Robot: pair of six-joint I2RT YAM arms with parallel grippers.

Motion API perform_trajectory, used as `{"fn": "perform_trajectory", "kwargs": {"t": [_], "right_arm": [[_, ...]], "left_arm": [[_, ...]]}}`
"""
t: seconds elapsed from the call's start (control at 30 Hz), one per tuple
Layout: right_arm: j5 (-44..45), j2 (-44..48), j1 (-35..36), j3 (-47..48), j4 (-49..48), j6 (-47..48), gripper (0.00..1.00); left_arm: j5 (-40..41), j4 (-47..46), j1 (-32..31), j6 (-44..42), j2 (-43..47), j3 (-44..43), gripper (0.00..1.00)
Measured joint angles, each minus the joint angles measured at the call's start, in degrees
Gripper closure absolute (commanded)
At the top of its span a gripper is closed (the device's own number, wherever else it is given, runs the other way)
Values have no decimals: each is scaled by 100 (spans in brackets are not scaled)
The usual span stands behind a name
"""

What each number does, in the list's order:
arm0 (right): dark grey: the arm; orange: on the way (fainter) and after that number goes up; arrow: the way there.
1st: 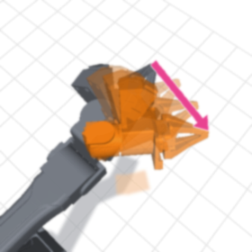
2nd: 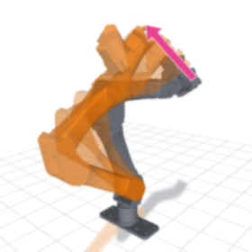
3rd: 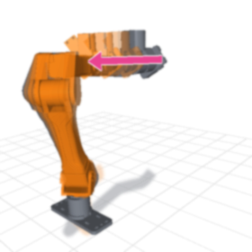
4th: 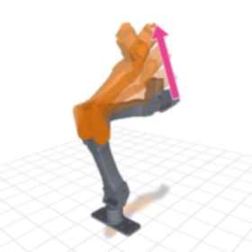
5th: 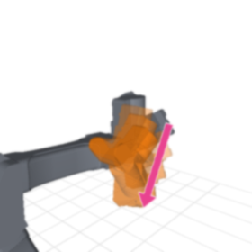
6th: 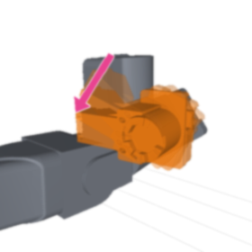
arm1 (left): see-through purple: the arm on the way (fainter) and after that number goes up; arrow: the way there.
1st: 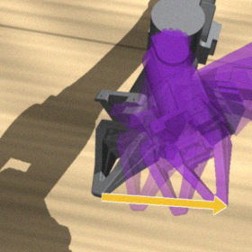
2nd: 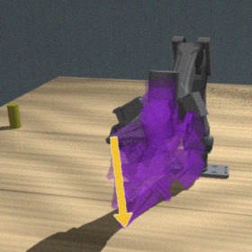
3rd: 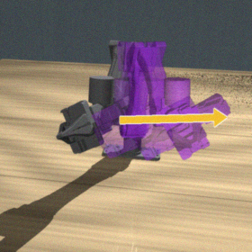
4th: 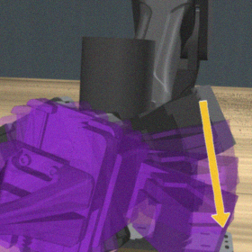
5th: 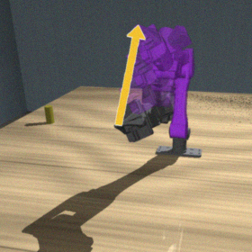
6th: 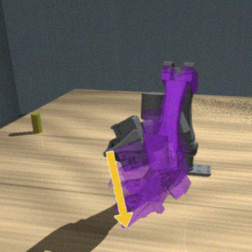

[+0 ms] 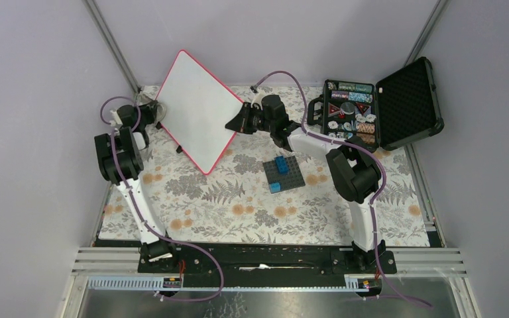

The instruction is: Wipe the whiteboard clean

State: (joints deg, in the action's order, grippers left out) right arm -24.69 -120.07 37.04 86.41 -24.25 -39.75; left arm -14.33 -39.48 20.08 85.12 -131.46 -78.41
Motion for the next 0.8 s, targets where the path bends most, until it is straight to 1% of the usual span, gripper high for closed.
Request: {"fn": "perform_trajectory", "kwargs": {"t": [0.1, 0.2, 0.33, 0.37, 0.47, 0.57, 0.7, 0.8], "right_arm": [[0, 0, 0, 0, -2, 2, 100], [4, 0, 0, 0, -4, 7, 100], [4, 0, -4, 0, -4, 2, 100], [2, 0, -7, 0, -4, 0, 100], [-4, 0, -9, 0, -4, -33, 100], [-4, 0, -11, 0, 0, -63, 100], [-4, 0, -11, 0, -2, -68, 100], [-4, 0, -11, 0, -2, -63, 100]], "left_arm": [[11, 114, -72, -293, 7, -76, 100], [94, 503, -184, -769, 101, -251, 100], [127, 964, -455, -1268, 472, -321, 100], [111, 962, -555, -1318, 608, -264, 100], [-15, 706, -872, -1303, 1110, 249, 100], [-151, 345, -955, -1226, 1344, 721, 100], [-411, -190, -693, -1010, 1390, 1419, 100], [-452, -168, -411, -966, 1427, 1875, 100]]}}
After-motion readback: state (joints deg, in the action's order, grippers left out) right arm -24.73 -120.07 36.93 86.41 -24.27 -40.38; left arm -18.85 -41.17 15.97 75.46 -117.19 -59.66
